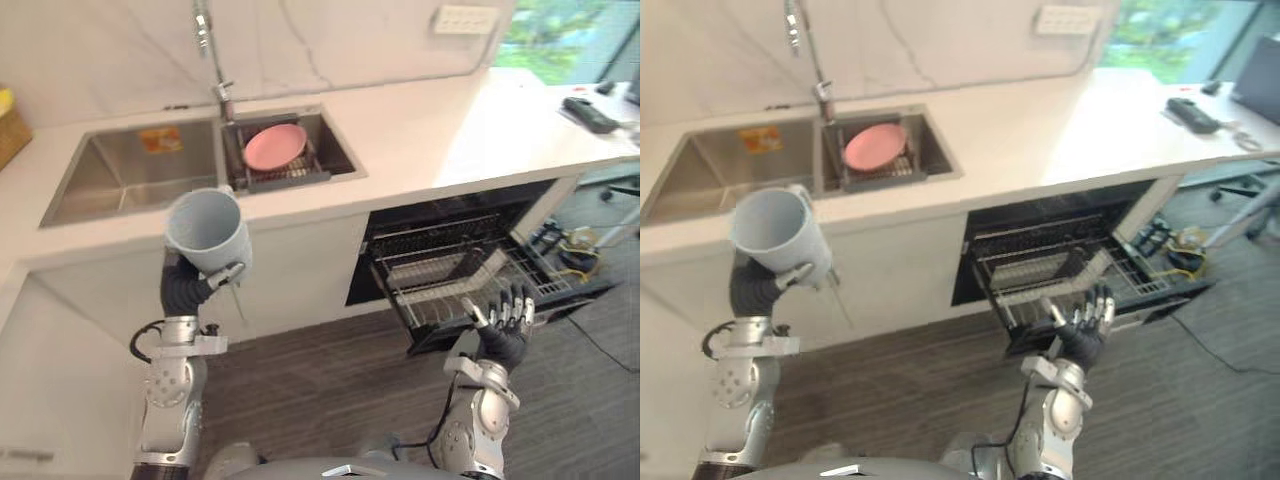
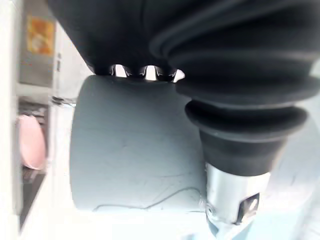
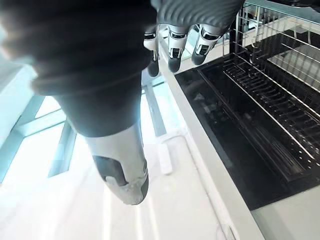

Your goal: Walk over to the sink, pick up the cup, carry it to the dishwasher, place the cup inside the dishwasher, then close the dishwasher door

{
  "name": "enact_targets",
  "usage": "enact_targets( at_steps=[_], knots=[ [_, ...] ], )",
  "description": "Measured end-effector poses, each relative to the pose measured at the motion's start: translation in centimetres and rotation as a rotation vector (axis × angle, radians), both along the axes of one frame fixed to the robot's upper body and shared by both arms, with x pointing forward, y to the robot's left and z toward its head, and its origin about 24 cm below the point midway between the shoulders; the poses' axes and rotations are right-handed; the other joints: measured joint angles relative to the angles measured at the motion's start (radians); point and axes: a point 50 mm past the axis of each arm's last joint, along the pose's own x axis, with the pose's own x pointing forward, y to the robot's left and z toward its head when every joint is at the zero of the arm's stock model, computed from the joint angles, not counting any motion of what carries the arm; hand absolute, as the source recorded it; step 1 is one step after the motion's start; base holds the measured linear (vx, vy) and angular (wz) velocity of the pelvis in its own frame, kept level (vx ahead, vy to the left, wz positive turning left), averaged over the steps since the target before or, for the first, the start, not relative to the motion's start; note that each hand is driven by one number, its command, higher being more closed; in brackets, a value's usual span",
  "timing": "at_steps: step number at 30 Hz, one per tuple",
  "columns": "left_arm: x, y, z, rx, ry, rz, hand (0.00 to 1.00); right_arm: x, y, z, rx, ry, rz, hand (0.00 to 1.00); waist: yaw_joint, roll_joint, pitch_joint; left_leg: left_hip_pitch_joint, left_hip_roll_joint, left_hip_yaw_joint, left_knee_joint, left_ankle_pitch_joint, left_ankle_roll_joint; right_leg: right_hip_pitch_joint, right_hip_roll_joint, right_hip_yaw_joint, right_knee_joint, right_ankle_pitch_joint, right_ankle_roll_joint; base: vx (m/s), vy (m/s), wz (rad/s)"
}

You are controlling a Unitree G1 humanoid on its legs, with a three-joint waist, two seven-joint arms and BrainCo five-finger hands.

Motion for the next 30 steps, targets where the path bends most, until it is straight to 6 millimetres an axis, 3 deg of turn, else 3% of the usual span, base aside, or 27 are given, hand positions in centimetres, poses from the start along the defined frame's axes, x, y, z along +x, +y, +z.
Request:
enact_targets(
  at_steps=[2,3,4,5,6,9,13,15,17,18,20,21,22,25,26,28,29,30],
  knots=[
    [-0.1,-0.1,0.4,0.003,-0.036,-0.002,1.0,0.2,0.0,0.9,-0.022,-0.036,0.007,0.0,-0.014,0.006,0.003,0.022,0.011,0.023,-0.02,-0.005,-0.015,-0.031,0.043,-0.086,-0.129,-0.038,-0.032,0.2,-0.01,-0.55],
    [-0.1,0.1,0.5,0.019,-0.038,0.004,1.0,0.5,0.0,1.7,-0.042,-0.077,0.023,0.0,-0.017,0.0,0.001,0.035,0.018,0.047,-0.009,-0.025,-0.039,-0.052,0.079,-0.134,-0.332,0.018,-0.069,0.21,-0.028,-0.51],
    [-0.1,0.1,0.5,0.027,-0.038,0.005,1.0,0.5,0.1,1.9,-0.046,-0.085,0.028,0.0,-0.017,-0.007,-0.002,0.039,0.018,0.053,-0.005,-0.03,-0.043,-0.054,0.086,-0.133,-0.382,0.051,-0.075,0.23,-0.044,-0.48],
    [0.0,0.1,0.0,0.032,-0.014,0.014,1.0,0.8,-0.1,2.3,-0.067,-0.1,0.048,0.0,-0.029,0.015,0.003,0.048,0.03,0.025,0.012,-0.049,-0.054,-0.031,0.129,-0.133,-0.426,0.112,-0.089,0.2,-0.026,-0.66],
    [-0.2,0.0,-0.2,0.027,-0.006,0.028,1.0,1.2,-0.3,2.8,-0.097,-0.117,0.076,0.0,-0.015,0.047,0.001,0.058,0.047,-0.024,-0.013,-0.048,-0.054,-0.021,0.173,-0.11,-0.463,0.13,-0.094,0.28,-0.055,-0.8],
    [0.2,-0.4,0.0,0.036,-0.015,0.031,1.0,2.1,0.0,3.4,-0.117,-0.13,0.129,0.0,-0.023,0.066,0.005,0.103,0.044,-0.03,-0.091,-0.05,-0.059,-0.037,0.214,-0.068,-0.469,0.13,-0.093,0.13,-0.015,-0.66],
    [0.6,-0.4,-0.1,0.024,-0.013,0.055,1.0,1.9,0.4,4.0,-0.129,-0.145,0.155,0.0,-0.024,0.067,0.006,0.097,0.051,-0.039,-0.085,-0.082,-0.068,-0.036,0.22,-0.068,-0.463,0.115,-0.091,-0.01,0.019,-0.08],
    [0.6,-0.2,-0.5,0.013,0.013,0.079,1.0,1.9,0.5,4.9,-0.148,-0.181,0.17,0.0,-0.021,0.068,0.005,0.102,0.048,-0.057,-0.083,-0.1,-0.06,-0.039,0.21,-0.078,-0.424,0.072,-0.09,0.02,0.015,0.21],
    [0.2,-0.2,-1.0,-0.019,0.04,0.11,1.0,1.8,0.5,5.3,-0.168,-0.192,0.189,0.0,-0.014,0.095,-0.016,0.118,0.071,-0.062,-0.065,-0.107,-0.053,-0.016,0.226,-0.099,-0.425,0.024,-0.093,0.15,-0.045,0.26],
    [0.1,-0.1,-1.1,-0.021,0.044,0.116,1.0,1.9,0.6,5.4,-0.173,-0.197,0.199,0.0,-0.011,0.098,-0.019,0.101,0.073,-0.072,-0.005,-0.106,-0.048,-0.013,0.225,-0.1,-0.426,0.016,-0.091,0.28,-0.075,0.17],
    [-0.1,0.1,-1.8,-0.031,0.077,0.139,1.0,2.1,1.0,5.8,-0.192,-0.218,0.237,0.0,0.001,0.099,-0.016,-0.039,0.103,-0.12,0.312,-0.056,0.006,0.028,0.232,-0.096,-0.44,0.006,-0.099,0.29,-0.053,0.0],
    [-0.2,0.1,-2.1,-0.038,0.094,0.145,1.0,2.0,1.0,5.8,-0.195,-0.221,0.239,0.0,0.01,0.103,-0.006,-0.127,0.126,-0.164,0.501,-0.009,-0.002,0.083,0.243,-0.097,-0.478,0.007,-0.102,0.36,0.033,-0.22],
    [-0.3,0.1,-2.5,-0.042,0.113,0.147,1.0,2.0,1.0,5.8,-0.192,-0.221,0.236,0.0,0.023,0.116,-0.006,-0.168,0.112,-0.202,0.563,-0.033,-0.038,0.137,0.251,-0.088,-0.514,0.007,-0.103,0.35,0.069,-0.27],
    [-0.7,0.2,-2.8,-0.04,0.115,0.152,1.0,2.1,1.0,5.8,-0.191,-0.224,0.235,0.0,0.037,0.11,-0.007,-0.201,0.041,-0.213,0.41,-0.085,-0.033,0.198,0.237,-0.057,-0.573,0.011,-0.095,0.31,0.063,-0.38],
    [-0.8,0.2,-2.8,-0.04,0.113,0.153,1.0,2.1,1.0,5.8,-0.189,-0.224,0.237,0.0,0.042,0.101,-0.002,-0.22,0.008,-0.217,0.286,-0.086,-0.028,0.213,0.219,-0.038,-0.593,0.014,-0.085,0.31,0.122,-0.32],
    [-0.8,0.2,-2.8,-0.03,0.115,0.156,1.0,2.2,1.4,5.7,-0.182,-0.218,0.252,0.0,0.043,0.089,0.003,-0.241,-0.027,-0.234,0.128,-0.041,-0.041,0.235,0.188,-0.012,-0.614,0.017,-0.062,0.28,0.157,-0.38],
    [-0.8,0.1,-2.8,-0.024,0.117,0.158,1.0,2.3,1.7,5.5,-0.184,-0.212,0.268,0.0,0.047,0.095,0.0,-0.235,-0.033,-0.252,0.027,0.049,-0.049,0.239,0.183,0.012,-0.616,0.013,-0.039,0.24,0.191,-0.56],
    [-0.8,0.1,-2.7,-0.029,0.116,0.163,1.0,2.4,2.1,5.4,-0.182,-0.201,0.284,0.0,0.048,0.121,-0.01,-0.226,-0.007,-0.255,-0.055,0.221,-0.051,0.247,0.197,0.029,-0.615,-0.003,-0.009,0.23,0.214,-0.52]
  ],
)
